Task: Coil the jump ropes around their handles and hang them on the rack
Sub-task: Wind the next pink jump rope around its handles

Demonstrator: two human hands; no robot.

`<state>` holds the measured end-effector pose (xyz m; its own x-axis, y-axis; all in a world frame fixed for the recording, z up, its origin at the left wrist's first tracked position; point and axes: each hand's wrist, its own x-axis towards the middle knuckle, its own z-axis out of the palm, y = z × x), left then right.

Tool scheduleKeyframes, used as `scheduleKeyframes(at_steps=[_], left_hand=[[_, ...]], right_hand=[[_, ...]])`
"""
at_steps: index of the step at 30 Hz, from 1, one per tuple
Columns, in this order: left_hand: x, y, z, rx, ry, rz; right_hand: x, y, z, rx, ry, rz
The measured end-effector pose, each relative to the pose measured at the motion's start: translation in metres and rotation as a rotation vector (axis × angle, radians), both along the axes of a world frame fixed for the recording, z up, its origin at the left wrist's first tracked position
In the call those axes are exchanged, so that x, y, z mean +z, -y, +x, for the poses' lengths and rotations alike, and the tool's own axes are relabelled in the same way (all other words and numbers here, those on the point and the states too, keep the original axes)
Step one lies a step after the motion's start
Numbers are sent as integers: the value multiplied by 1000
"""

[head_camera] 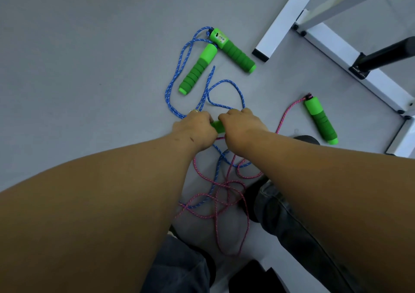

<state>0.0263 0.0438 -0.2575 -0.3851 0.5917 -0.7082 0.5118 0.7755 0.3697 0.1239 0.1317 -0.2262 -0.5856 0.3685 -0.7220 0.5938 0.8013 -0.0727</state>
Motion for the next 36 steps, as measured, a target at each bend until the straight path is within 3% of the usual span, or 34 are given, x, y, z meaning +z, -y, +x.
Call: scheduleKeyframes(at_steps=[4, 10, 15, 25, 29, 32, 34, 36], left_hand=[[32, -5, -11, 2, -77, 99], [117, -11, -36, -84, -157, 268], [213, -11, -45, -150, -359, 408], [431, 5, -18, -64, -753, 632], [519, 25, 2, -51, -695, 607], [577, 49, 15, -88, -642, 662], [616, 67, 21, -94, -446, 714], [651, 86, 27, -79, -16, 784]], right_hand=[[26, -6, -7, -8, -93, 88], [107, -18, -16, -131, -298, 54], [204, -15, -23, -174, -516, 107], [423, 17, 5, -196, -927, 266], [498, 31, 27, -209, -1084, 239], [550, 40, 47, -254, -1210, 86], [580, 41, 58, -307, -1275, -68], [604, 41, 65, -390, -1321, -287]])
